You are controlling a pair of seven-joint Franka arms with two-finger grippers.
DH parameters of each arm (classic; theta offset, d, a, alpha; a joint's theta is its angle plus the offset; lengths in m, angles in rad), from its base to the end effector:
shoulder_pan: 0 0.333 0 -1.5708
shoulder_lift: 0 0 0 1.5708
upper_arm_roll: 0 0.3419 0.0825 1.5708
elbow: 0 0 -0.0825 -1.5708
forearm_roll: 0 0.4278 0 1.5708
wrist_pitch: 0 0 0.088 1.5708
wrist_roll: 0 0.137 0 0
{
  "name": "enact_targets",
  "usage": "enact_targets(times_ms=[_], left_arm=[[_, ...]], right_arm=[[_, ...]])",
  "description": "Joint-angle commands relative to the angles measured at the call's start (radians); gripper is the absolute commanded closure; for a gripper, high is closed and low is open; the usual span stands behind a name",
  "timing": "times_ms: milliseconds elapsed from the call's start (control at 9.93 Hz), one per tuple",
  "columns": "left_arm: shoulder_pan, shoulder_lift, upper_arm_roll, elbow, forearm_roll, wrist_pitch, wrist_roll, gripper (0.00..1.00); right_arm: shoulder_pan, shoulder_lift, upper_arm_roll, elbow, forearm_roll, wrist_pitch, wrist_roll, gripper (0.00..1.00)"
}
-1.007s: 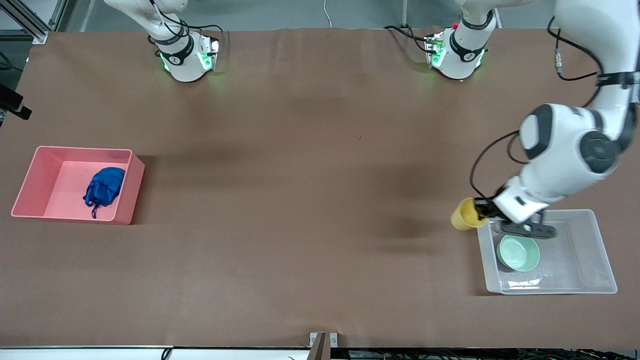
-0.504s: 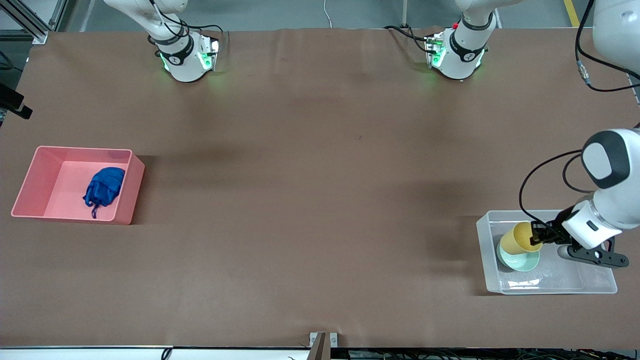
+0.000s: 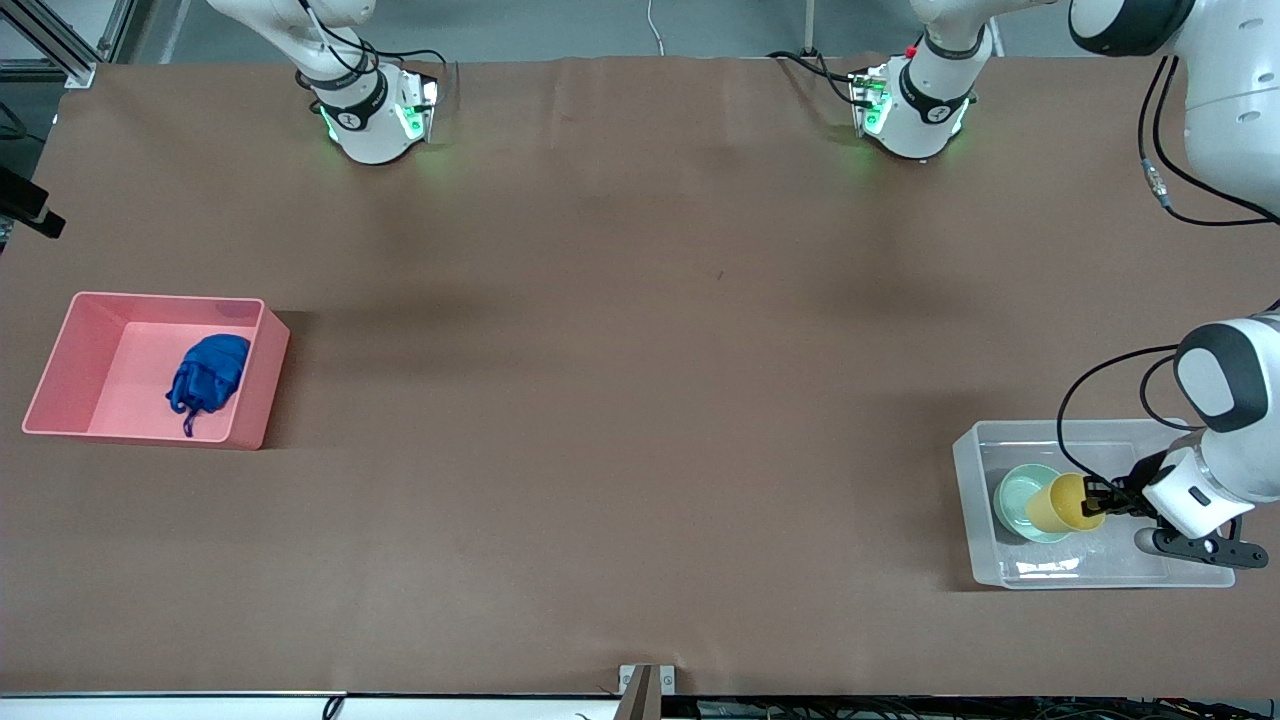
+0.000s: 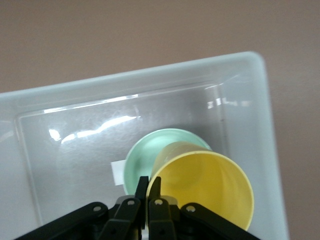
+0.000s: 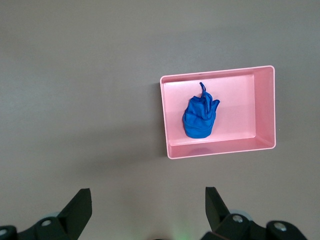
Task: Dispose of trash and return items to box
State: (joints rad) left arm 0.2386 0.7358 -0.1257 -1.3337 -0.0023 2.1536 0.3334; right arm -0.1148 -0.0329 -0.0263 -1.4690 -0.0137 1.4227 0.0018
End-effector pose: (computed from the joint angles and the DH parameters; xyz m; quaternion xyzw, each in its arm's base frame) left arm 0.7975 0.1114 0.2732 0.9939 -0.0914 0.0529 0.0314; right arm 0.5642 -0.0825 0.6785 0.9973 -0.0723 -0.0071 0.0059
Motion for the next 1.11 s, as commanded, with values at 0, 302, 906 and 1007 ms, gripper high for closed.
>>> enact_targets(times_ms=[0, 302, 906, 1007], left_arm=[[0.005, 0.062, 0.015, 0.027, 0.015, -0.012, 0.039, 1.00], [0.002, 0.065, 0.015, 0.010, 0.013, -0.014, 0.023, 0.93], [-0.022, -0.062, -0.002, -0.019, 0.013, -0.021, 0.013, 0.00], [-0.030, -0.126, -0.005, -0.039, 0.016, -0.058, 0.007, 0.00]], right_arm=[[-0.008, -0.001, 0.003, 0.004, 0.004, -0.008, -0.013, 0.00], [-0.008, -0.001, 0.003, 0.004, 0.004, -0.007, -0.013, 0.00], [-0.008, -0.001, 0.003, 0.004, 0.004, -0.008, -0.013, 0.00], [-0.008, -0.001, 0.003, 0.004, 0.004, -0.007, -0.011, 0.00]])
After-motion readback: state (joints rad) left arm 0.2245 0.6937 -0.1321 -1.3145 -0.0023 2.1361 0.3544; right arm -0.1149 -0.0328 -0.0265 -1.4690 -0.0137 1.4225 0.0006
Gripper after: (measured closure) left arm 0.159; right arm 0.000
